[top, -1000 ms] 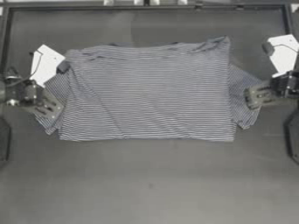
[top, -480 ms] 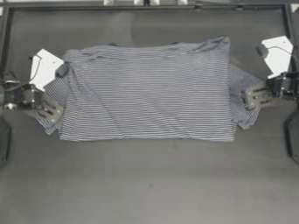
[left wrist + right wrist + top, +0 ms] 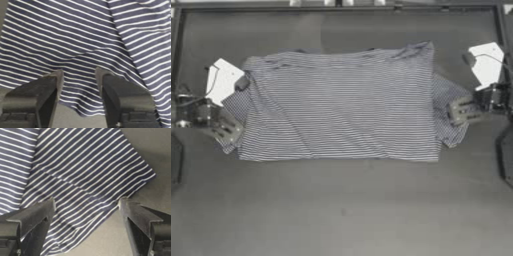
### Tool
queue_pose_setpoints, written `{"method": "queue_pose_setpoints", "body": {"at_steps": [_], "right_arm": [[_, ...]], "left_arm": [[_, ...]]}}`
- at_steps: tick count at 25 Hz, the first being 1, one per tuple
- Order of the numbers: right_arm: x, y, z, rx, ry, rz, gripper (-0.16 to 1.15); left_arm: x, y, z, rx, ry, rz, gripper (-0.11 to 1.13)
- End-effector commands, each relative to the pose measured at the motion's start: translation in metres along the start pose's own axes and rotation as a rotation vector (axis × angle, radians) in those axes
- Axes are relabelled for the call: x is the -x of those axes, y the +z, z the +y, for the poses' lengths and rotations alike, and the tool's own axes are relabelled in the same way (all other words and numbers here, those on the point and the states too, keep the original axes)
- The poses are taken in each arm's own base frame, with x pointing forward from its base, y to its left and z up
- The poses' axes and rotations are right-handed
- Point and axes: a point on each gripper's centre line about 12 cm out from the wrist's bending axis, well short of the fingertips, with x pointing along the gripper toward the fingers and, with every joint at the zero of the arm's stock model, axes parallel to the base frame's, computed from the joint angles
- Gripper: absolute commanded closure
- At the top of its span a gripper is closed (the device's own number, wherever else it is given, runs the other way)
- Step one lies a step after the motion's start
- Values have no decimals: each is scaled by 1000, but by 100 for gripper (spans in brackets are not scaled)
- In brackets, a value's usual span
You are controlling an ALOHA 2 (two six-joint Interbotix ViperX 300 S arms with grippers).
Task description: Fold shirt
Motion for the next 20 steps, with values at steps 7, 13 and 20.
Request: {"method": "queue_pose_setpoints", "body": {"at_steps": [7, 13, 20], "right_arm": [[-1, -2, -2, 0, -3, 4, -3], [-9, -2, 4, 7, 11, 12, -3], [-15, -7, 8, 29, -8, 39, 25]], "left_arm": [[-4, -1, -1, -1, 5, 10, 23], [-5, -3, 1, -1, 10, 16, 24], [-8, -5, 3, -7, 18, 25, 54]]}}
